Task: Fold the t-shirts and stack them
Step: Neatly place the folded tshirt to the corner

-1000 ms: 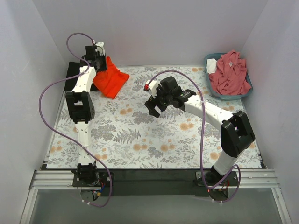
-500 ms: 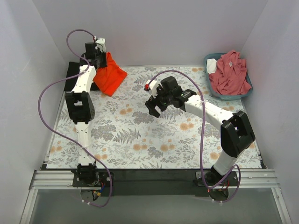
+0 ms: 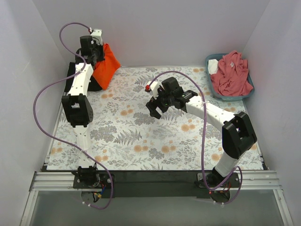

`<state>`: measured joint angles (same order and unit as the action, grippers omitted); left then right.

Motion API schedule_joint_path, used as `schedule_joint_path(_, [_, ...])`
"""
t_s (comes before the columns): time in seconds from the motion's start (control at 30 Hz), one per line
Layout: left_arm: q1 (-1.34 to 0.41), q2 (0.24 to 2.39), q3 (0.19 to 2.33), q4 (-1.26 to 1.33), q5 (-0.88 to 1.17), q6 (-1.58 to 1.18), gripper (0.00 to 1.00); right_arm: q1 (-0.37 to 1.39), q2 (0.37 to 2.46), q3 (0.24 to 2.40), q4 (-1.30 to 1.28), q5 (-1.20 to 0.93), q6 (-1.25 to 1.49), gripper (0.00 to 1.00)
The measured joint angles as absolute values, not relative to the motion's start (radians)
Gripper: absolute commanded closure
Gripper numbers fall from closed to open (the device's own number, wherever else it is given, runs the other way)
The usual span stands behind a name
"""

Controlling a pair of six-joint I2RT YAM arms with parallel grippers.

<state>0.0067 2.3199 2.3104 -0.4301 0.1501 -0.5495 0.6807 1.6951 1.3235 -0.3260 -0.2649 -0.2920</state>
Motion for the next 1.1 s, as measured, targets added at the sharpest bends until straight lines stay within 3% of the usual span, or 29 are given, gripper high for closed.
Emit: schedule_joint_path(1.1, [0.125, 2.369, 2.31, -0.358, 0.115, -0.466, 1.0, 0.681, 1.741, 1.324, -0.341, -0.287, -0.287, 0.02])
